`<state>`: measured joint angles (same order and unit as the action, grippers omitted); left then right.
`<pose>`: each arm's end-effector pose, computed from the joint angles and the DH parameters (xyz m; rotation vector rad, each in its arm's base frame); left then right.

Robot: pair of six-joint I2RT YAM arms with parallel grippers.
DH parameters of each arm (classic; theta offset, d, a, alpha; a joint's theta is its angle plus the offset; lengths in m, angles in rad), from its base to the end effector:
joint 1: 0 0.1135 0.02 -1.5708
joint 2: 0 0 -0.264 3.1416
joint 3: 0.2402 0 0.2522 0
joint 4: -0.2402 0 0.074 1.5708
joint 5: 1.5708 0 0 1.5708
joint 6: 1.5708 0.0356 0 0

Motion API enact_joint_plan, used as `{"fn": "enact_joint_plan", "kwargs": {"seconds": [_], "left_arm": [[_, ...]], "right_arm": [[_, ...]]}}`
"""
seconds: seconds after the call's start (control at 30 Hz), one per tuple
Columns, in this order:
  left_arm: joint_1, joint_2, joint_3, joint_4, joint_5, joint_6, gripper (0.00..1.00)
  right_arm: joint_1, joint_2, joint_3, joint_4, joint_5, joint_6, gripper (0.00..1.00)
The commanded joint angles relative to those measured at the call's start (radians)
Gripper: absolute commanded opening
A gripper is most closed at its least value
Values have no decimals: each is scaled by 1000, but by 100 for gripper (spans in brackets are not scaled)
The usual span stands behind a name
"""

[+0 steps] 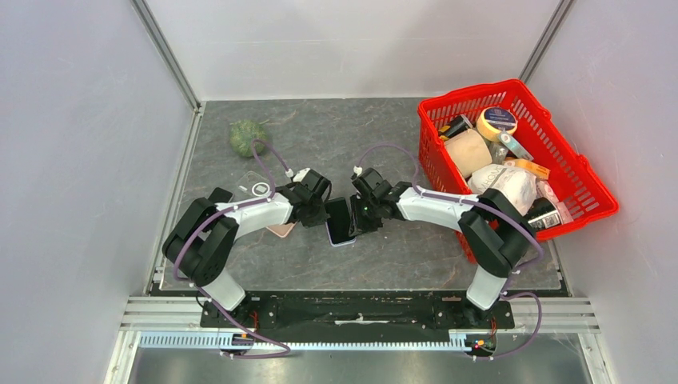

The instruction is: Put the phone into the phone case

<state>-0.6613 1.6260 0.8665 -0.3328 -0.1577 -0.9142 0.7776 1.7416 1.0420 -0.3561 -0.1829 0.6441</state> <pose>0.2432 -0.1822 0.1550 -0.3888 2.6495 -0.3136 0.2410 0.2464 0.1670 -0.2534 2.7799 0.6735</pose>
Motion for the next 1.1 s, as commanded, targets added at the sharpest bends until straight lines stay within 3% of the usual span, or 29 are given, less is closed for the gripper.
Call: {"fn": "enact_joint_plan", "kwargs": {"seconds": [0.0,0.23,0.4,1.07], "left_arm": [[-21,30,-13,-5,47,-3,2],[-23,47,1,-4,47,1,2],[-23,60,14,-5,52,0,2],[-24,64,39,-31,26,0,2]], "right_arm": [[21,18,44,12,5,2,23],[47,47,57,-1,33,2,7],[78,86,79,-26,81,0,2],[141,224,94,-58,206,32,0]]}}
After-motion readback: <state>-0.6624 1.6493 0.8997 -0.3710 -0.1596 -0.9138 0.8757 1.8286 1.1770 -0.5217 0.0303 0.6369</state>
